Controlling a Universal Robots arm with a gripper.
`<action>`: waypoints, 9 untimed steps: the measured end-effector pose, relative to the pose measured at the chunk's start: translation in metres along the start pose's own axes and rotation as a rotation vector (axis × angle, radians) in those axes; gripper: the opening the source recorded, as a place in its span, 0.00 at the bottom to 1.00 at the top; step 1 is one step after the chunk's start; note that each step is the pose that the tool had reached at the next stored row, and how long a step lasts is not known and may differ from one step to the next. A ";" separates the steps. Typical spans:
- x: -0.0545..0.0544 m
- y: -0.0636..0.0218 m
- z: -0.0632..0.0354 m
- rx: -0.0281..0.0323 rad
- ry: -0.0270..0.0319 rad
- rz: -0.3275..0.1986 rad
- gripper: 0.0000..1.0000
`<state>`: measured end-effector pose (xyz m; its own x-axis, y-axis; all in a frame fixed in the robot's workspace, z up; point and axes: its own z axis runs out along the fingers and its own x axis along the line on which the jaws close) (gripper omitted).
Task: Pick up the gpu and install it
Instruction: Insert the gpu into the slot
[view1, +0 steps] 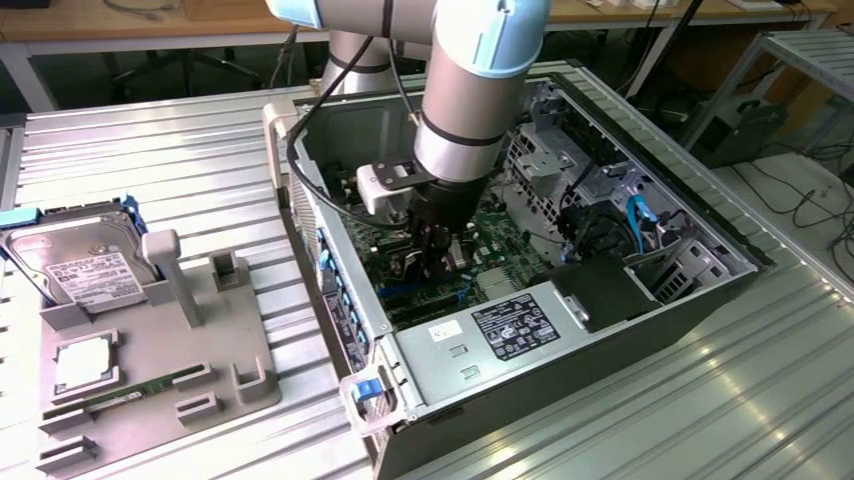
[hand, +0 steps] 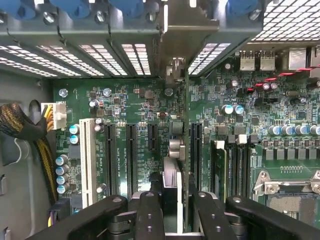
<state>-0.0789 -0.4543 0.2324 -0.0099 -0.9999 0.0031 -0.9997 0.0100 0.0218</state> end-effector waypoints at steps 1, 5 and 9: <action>0.000 0.0001 0.0004 0.0001 -0.0002 0.000 0.28; 0.000 0.0008 0.0049 -0.0004 0.0010 0.000 0.28; 0.000 0.0018 0.0122 -0.0004 0.0010 0.000 0.28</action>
<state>-0.0810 -0.4544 0.2202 -0.0097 -0.9999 0.0042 -0.9997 0.0098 0.0222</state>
